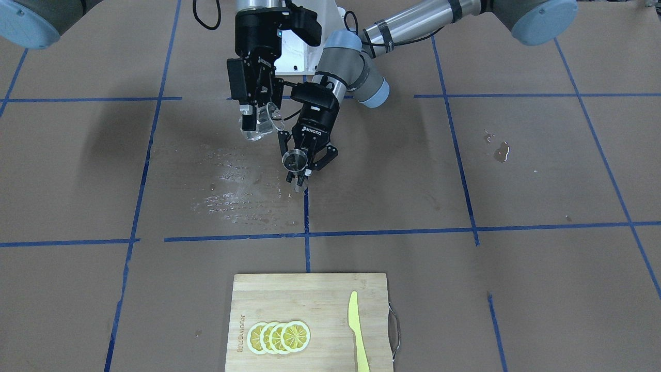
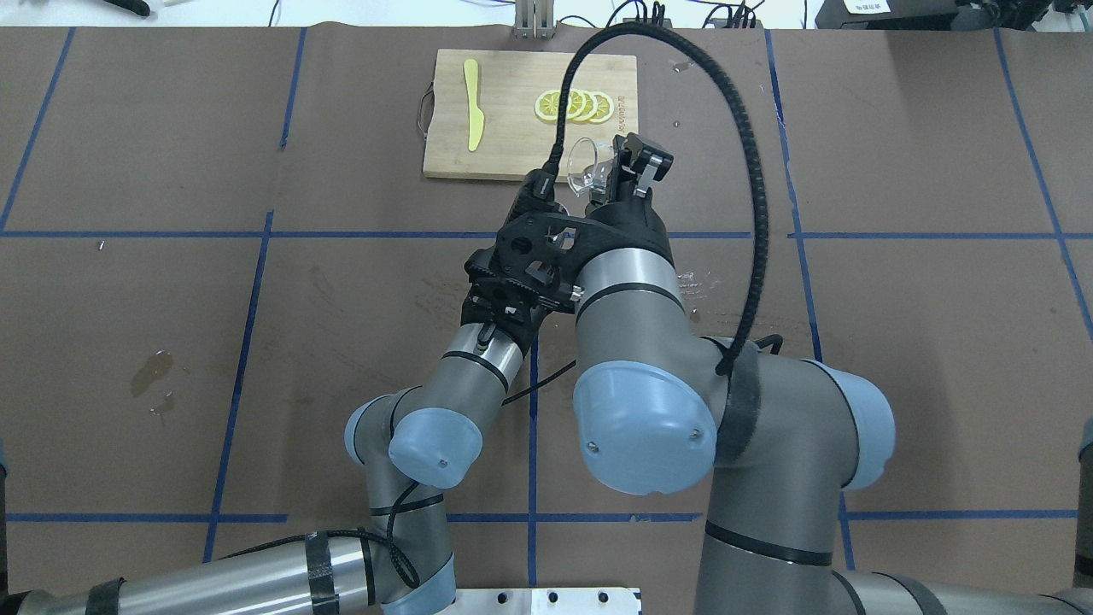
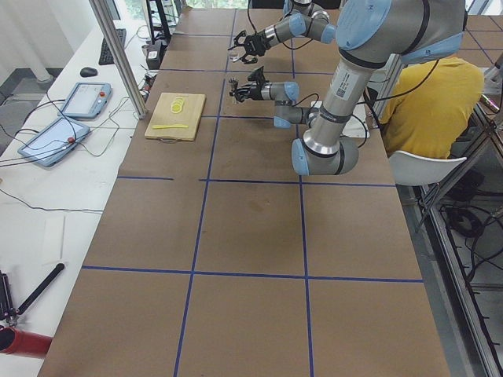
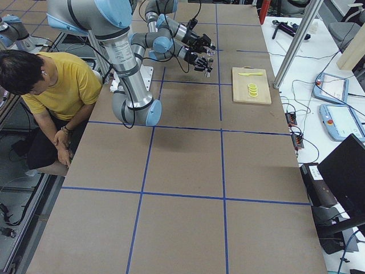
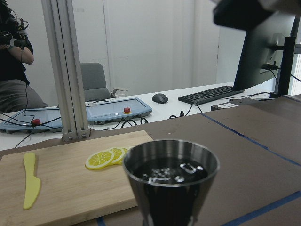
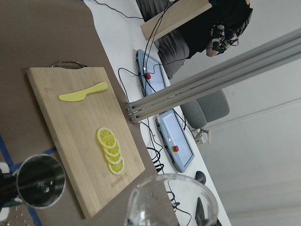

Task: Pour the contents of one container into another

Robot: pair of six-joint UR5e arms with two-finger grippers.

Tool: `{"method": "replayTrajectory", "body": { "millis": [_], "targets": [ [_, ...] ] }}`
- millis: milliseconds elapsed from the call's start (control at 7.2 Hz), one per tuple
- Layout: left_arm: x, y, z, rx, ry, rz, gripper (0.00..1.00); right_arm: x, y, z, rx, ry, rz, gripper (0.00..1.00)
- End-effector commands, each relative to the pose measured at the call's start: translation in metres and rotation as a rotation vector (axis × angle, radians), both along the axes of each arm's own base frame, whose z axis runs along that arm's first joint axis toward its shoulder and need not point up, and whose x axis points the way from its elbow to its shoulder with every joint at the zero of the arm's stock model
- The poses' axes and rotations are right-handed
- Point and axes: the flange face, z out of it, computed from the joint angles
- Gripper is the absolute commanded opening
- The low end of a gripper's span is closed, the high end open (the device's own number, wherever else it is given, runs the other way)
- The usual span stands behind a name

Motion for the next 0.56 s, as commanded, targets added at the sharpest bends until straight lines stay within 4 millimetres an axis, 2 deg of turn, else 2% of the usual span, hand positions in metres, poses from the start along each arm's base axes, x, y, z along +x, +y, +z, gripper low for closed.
{"method": "replayTrajectory", "body": {
  "millis": [0, 139, 278, 417],
  "targets": [
    [-0.039, -0.012, 0.004, 0.011, 0.028, -0.033, 0.0, 0.018, 0.004, 0.018, -0.104, -0.298, 0.125, 0.03],
    [-0.062, -0.01, 0.016, 0.014, 0.038, -0.039, 0.0, 0.019, 0.003, 0.02, -0.14, -0.401, 0.165, 0.02],
    [-0.08, -0.008, 0.035, 0.013, 0.03, -0.045, 0.0, 0.024, 0.007, 0.03, -0.203, -0.528, 0.206, 0.02],
    [-0.105, -0.01, 0.04, 0.018, 0.052, -0.057, 0.0, 0.03, 0.012, 0.055, -0.288, -0.632, 0.244, 0.02]
  ]
}}
